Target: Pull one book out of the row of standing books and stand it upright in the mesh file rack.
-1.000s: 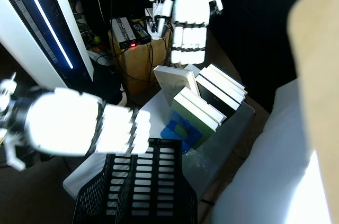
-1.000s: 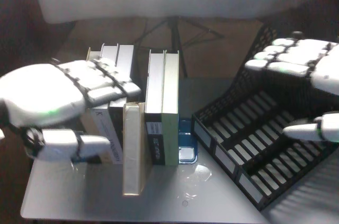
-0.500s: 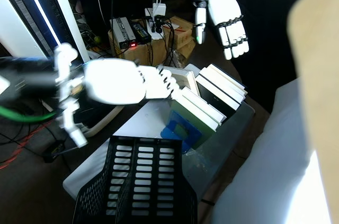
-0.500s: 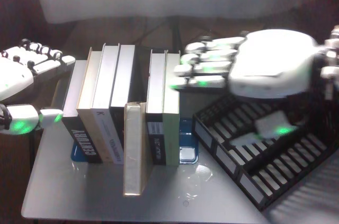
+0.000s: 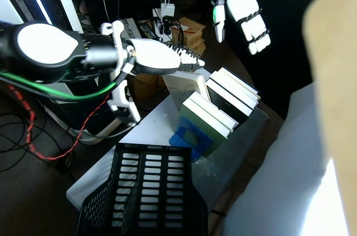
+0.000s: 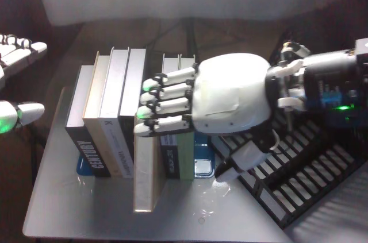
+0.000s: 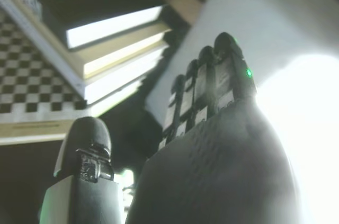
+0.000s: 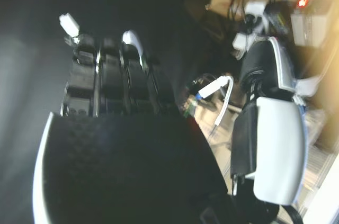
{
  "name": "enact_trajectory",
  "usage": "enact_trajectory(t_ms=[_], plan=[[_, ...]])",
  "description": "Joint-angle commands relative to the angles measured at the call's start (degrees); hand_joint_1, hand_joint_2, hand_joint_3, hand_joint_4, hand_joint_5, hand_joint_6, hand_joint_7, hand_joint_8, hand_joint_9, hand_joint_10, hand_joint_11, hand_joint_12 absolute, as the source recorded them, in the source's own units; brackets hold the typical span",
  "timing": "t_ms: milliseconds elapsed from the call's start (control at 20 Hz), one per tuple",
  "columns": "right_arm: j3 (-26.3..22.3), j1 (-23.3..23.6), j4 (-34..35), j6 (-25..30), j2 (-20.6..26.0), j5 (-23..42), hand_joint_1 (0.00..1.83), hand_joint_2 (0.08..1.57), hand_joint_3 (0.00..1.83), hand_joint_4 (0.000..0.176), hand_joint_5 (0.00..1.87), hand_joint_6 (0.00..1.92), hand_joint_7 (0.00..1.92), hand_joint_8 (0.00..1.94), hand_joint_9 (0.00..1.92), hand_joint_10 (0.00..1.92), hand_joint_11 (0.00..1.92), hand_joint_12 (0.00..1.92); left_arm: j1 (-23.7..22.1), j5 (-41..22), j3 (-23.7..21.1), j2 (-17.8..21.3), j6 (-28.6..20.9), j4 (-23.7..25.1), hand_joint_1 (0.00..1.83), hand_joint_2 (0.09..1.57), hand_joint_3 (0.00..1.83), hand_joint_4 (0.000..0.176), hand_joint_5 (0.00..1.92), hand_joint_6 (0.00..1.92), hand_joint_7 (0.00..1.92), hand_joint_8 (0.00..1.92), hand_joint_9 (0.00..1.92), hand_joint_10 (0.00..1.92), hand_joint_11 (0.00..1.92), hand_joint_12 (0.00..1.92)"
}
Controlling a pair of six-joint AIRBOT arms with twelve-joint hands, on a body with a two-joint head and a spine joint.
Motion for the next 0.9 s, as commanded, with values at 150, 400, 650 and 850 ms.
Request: enact_trajectory(t_ms=[150, 400, 650, 850], plan=[[1.9, 1.0, -2.1, 0.3, -3.8, 0.2, 0.67, 1.04, 0.0, 0.0, 0.0, 0.0, 0.0, 0.0, 0.0, 0.0, 0.0, 0.0, 0.5, -7.3, 1.5, 1.1, 0.1, -3.1, 0.37, 1.27, 0.0, 0.057, 0.0, 0.0, 0.0, 0.0, 0.0, 0.0, 0.02, 0.03], [4.8, 0.9, -4.8, 0.3, -9.0, -1.4, 0.83, 0.98, 0.0, 0.0, 0.0, 0.0, 0.0, 0.0, 0.0, 0.0, 0.0, 0.0, 0.9, -7.6, 1.6, 1.8, -0.1, -3.8, 0.36, 1.26, 0.0, 0.063, 0.0, 0.0, 0.0, 0.0, 0.0, 0.0, 0.0, 0.34], [6.9, 0.7, -6.8, -0.2, -12.9, -4.0, 0.87, 0.82, 0.0, 0.0, 0.01, 0.01, 0.0, 0.0, 0.0, 0.0, 0.0, 0.0, 1.3, -7.7, 1.6, 1.8, -0.9, -3.6, 0.34, 1.26, 0.0, 0.068, 0.0, 0.0, 0.0, 0.0, 0.0, 0.0, 0.0, 0.35], [8.1, 0.1, -7.1, -1.1, -15.3, -5.3, 0.93, 1.08, 0.0, 0.039, 0.56, 0.07, 0.52, 0.02, 0.33, 0.09, 0.0, 0.01, 1.9, -8.4, 1.5, 2.0, -1.7, -3.8, 0.41, 1.28, 0.0, 0.069, 0.0, 0.0, 0.0, 0.0, 0.0, 0.0, 0.0, 0.04]])
